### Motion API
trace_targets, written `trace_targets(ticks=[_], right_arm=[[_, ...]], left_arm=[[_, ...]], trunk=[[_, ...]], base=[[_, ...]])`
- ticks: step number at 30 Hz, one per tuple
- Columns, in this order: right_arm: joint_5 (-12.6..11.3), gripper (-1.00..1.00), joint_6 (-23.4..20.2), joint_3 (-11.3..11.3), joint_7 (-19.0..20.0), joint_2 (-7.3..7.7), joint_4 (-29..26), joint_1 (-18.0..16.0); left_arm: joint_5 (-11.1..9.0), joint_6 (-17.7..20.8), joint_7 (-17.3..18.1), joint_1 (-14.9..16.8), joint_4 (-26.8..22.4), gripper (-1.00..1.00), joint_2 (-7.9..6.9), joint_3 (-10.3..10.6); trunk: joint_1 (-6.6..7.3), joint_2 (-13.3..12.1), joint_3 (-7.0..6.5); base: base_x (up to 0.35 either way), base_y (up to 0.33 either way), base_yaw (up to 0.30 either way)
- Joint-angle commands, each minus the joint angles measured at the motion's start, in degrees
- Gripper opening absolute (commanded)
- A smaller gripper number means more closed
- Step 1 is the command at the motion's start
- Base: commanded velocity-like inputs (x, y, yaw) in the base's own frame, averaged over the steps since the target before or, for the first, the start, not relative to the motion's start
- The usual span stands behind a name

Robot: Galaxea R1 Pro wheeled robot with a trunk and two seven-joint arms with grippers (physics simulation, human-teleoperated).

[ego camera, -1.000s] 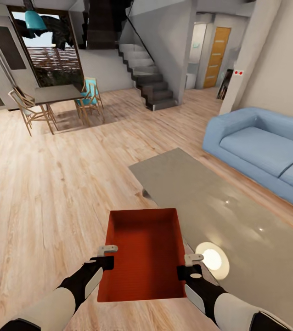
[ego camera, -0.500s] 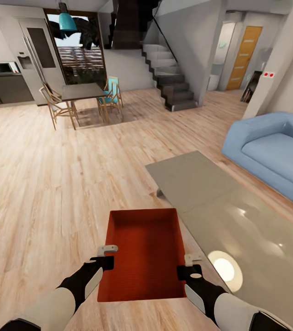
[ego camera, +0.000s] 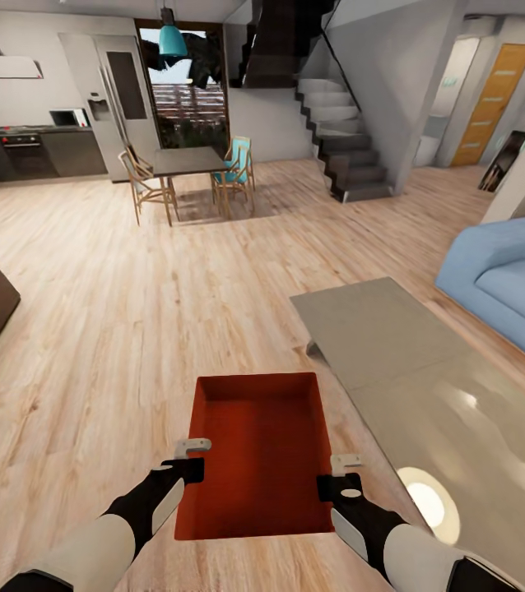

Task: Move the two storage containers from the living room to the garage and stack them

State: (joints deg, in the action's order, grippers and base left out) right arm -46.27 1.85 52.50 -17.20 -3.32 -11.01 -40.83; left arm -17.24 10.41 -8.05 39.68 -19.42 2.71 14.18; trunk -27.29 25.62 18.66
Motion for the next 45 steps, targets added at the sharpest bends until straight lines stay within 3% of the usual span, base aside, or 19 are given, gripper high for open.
trace_targets(ticks=[1,10,21,45], right_arm=[[-1.45,-1.00,0.18,0.48,-0.20,0.05,0.55,-0.04],[-1.45,-1.00,0.18,0.50,-0.20,0.05,0.55,-0.04],[-1.45,-1.00,0.18,0.50,-0.20,0.07,0.55,-0.04],[-1.57,-1.00,0.18,0.42,-0.20,-0.01,0.55,-0.04]], left_arm=[[0.01,0.31,-0.83,0.05,-0.26,-1.00,-0.43,1.12],[0.01,0.31,-0.75,0.05,-0.26,-1.00,-0.43,1.12],[0.22,0.31,-0.66,0.05,-0.26,-1.00,-0.49,1.19],[0.01,0.31,-0.58,0.05,-0.26,-1.00,-0.60,1.18]], trunk=[[-0.03,0.10,0.09],[-0.03,0.10,0.09],[-0.03,0.10,0.09],[-0.03,0.10,0.09]], base=[[0.000,0.000,0.270],[0.000,0.000,0.267],[0.035,0.000,0.025],[0.308,0.000,0.001]])
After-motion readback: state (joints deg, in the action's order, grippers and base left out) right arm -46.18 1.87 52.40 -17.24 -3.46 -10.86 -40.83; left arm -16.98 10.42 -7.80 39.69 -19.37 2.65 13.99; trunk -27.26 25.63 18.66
